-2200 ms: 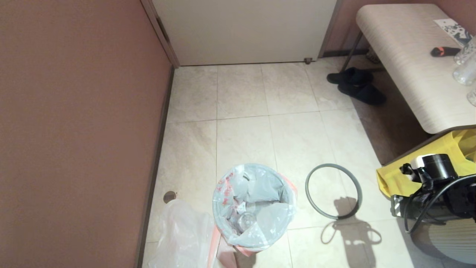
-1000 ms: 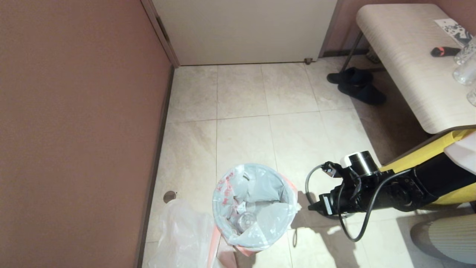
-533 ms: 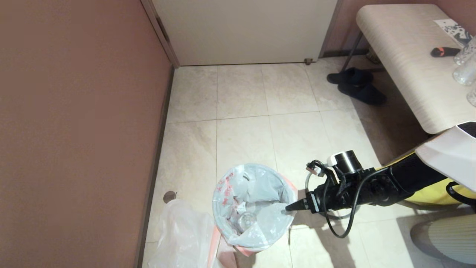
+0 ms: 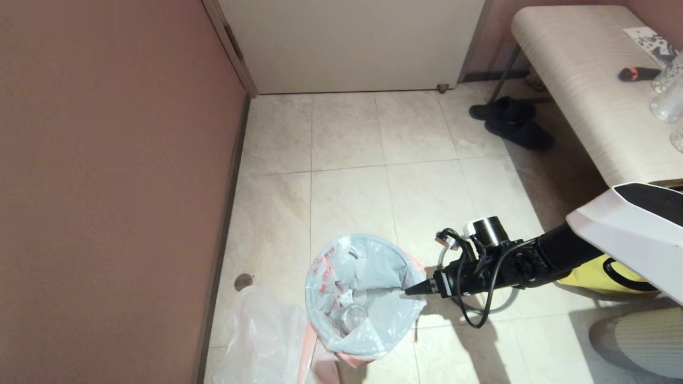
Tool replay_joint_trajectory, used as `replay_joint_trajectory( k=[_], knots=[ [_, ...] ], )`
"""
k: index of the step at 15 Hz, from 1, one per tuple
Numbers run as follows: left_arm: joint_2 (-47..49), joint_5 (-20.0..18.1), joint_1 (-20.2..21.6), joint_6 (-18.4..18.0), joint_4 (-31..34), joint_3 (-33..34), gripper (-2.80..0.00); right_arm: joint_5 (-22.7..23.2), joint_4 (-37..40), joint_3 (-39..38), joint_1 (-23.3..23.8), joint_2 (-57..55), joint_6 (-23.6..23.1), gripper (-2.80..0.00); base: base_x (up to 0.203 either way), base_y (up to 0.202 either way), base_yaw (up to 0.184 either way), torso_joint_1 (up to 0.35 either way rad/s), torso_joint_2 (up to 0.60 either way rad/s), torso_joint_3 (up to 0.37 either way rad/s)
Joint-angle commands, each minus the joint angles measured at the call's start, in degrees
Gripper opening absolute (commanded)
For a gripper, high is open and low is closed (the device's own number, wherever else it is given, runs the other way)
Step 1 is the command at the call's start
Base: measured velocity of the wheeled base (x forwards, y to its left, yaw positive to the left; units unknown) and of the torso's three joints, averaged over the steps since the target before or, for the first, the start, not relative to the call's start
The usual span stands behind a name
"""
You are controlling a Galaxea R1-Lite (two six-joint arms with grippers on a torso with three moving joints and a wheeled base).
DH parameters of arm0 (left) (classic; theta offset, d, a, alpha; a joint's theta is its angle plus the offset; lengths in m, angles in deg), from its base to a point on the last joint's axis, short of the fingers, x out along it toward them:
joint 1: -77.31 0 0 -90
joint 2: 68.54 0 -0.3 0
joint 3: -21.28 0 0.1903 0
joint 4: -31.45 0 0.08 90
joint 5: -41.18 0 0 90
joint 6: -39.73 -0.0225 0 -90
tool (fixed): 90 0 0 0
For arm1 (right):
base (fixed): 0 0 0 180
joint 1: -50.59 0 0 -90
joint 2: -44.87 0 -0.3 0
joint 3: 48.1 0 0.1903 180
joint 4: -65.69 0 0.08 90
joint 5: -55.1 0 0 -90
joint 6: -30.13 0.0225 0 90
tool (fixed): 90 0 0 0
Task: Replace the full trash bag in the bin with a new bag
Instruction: Place the trash bag on the floor
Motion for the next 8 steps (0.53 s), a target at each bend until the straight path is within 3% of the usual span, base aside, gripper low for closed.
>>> replay_joint_trajectory(
  k=[1, 4, 8],
  knots=[
    [-0.02, 0.0, 0.01, 0.01, 0.02, 0.0, -2.8, 0.42, -0.08, 0.63, 2.44, -0.73, -1.03, 0.0, 0.0, 0.0, 0.0, 0.0, 0.0, 0.0],
    [-0.02, 0.0, 0.01, 0.01, 0.02, 0.0, -2.8, 1.47, -0.48, 1.31, 3.52, -3.63, -1.01, 0.0, 0.0, 0.0, 0.0, 0.0, 0.0, 0.0],
    [0.01, 0.0, 0.01, 0.01, 0.02, 0.0, -2.8, 9.28, -2.44, 4.24, 2.64, -7.01, 2.86, 0.0, 0.0, 0.0, 0.0, 0.0, 0.0, 0.0]
  ],
)
